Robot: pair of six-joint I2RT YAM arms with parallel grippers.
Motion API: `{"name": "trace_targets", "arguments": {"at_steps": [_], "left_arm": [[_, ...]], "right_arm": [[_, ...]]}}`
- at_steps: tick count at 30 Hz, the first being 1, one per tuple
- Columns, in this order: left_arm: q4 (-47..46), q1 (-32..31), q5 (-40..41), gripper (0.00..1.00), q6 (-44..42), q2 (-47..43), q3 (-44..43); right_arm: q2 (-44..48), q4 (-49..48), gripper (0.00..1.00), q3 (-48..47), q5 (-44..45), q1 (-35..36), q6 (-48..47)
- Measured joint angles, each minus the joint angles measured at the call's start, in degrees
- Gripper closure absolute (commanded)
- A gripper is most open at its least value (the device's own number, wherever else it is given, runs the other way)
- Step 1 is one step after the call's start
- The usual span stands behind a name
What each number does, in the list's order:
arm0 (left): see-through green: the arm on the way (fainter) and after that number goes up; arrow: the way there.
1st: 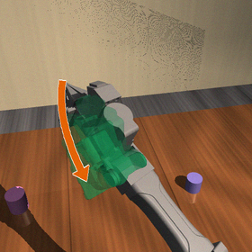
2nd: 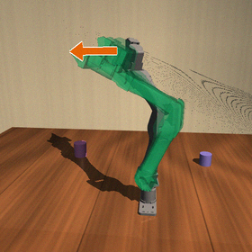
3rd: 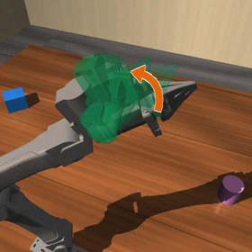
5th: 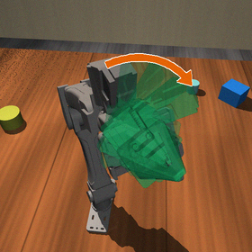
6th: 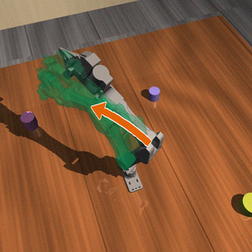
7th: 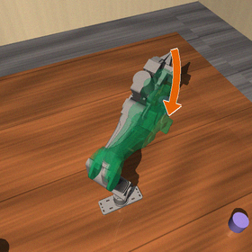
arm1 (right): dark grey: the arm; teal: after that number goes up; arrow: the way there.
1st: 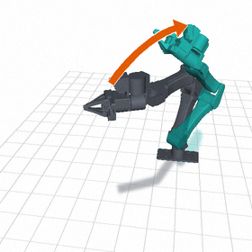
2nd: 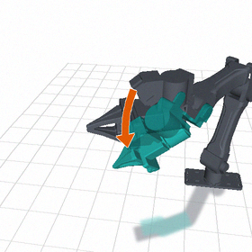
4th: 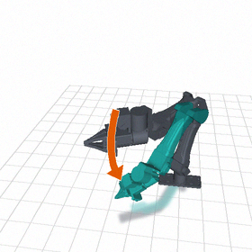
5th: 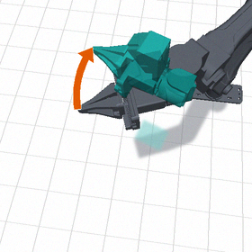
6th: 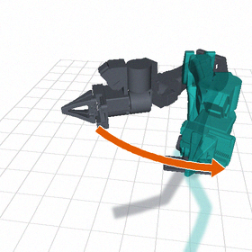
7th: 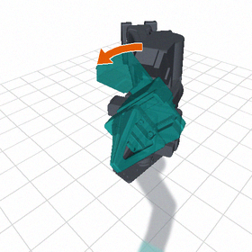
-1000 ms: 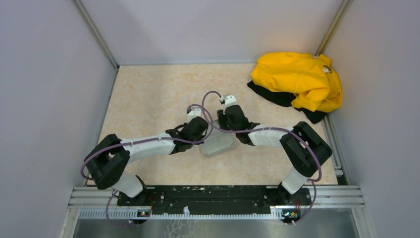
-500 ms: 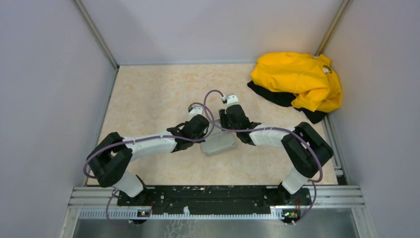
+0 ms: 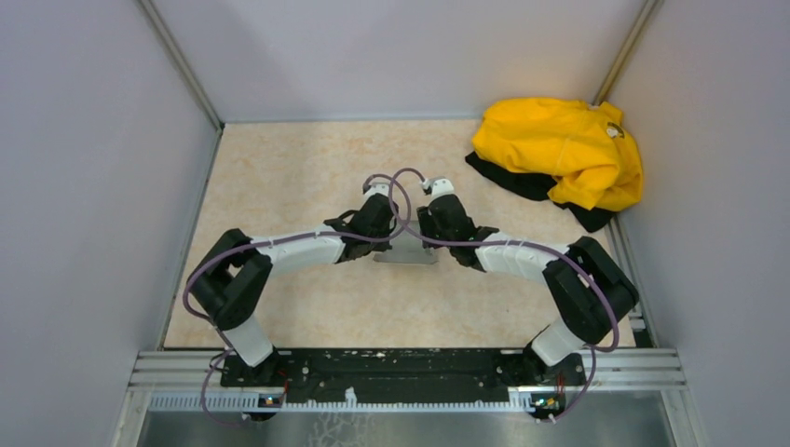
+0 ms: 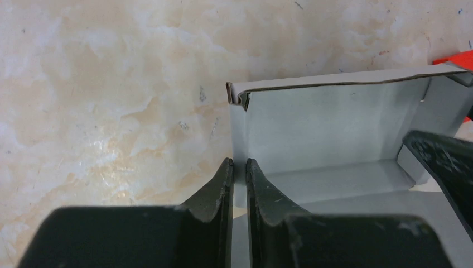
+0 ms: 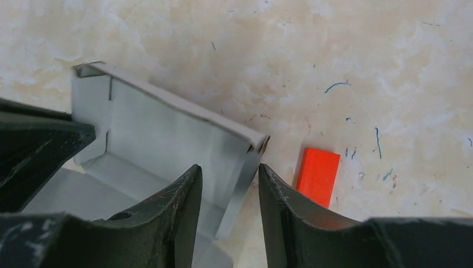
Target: Fold the paper box
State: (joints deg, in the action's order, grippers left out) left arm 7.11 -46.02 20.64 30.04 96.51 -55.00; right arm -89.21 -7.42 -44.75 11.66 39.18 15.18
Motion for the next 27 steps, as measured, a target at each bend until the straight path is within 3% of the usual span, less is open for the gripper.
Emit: {"name": "trace_targets", "arguments": {"at_steps": [7, 15, 27], "left_arm": [[6.12, 1.42, -0.46, 0.85, -4.11, 6.91, -8.52], [16.13, 1.42, 1.57, 0.86, -8.87, 13.70, -19.34], [25.35, 0.72, 7.74, 0.86, -10.49, 18.08, -26.18]], "right_arm": [[3.80, 3.96, 0.49, -0.42, -1.16, -0.15, -0.15], [8.39, 7.39, 0.48, -0.68, -5.20, -4.55, -0.15], [13.73, 8.57, 0.48, 1.03, -8.92, -8.61, -0.13]]}}
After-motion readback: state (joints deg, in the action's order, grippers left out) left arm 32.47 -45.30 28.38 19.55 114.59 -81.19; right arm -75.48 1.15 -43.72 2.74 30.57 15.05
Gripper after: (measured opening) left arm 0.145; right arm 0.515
